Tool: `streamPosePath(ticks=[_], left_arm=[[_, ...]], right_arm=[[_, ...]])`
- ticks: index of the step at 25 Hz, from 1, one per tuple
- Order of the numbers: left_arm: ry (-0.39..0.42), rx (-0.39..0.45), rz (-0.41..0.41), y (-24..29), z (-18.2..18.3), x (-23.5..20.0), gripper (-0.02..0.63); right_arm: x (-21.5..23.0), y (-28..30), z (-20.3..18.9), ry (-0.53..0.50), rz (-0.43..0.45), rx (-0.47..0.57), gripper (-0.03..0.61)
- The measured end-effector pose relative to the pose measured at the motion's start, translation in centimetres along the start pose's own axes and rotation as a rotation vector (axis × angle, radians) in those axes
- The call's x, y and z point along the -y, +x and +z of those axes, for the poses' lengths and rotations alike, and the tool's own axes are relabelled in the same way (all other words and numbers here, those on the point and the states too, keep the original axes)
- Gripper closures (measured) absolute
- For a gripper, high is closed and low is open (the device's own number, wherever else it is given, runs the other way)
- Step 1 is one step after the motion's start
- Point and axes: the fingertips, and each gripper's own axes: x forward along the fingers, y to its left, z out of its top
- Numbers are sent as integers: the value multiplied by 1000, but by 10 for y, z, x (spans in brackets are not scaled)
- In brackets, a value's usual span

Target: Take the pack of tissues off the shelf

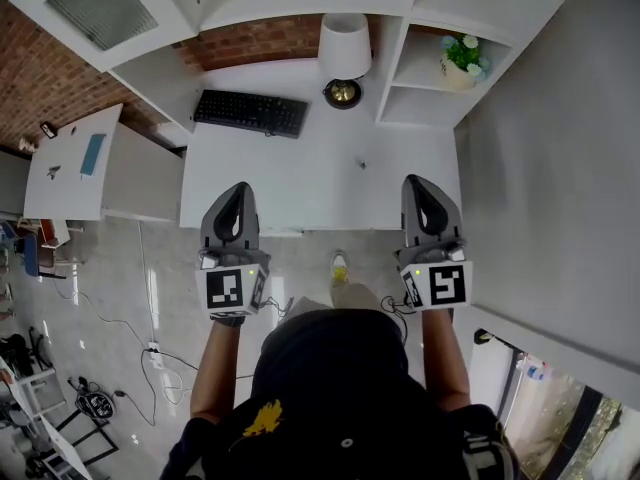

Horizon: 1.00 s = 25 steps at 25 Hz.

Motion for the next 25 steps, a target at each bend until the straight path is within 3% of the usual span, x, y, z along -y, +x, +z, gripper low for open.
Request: streamPosePath(ticks=[4, 8, 17, 22, 25], left_arm=[[0, 30, -5, 31, 11, 6, 595], [-2, 8, -27, 48, 12, 14, 597], [21, 142, -75, 77, 35, 13, 597], [15, 162, -87, 85, 43, 9, 597], [12, 172, -90, 86, 46, 5, 596]], right_arm=[[18, 25, -1, 7, 3, 9, 584], [32, 37, 5, 6, -7, 17, 584], [33, 65, 29, -44, 2, 68, 571], [24, 83, 31, -15, 50, 64, 343], [23, 91, 32, 11, 33, 71, 248]])
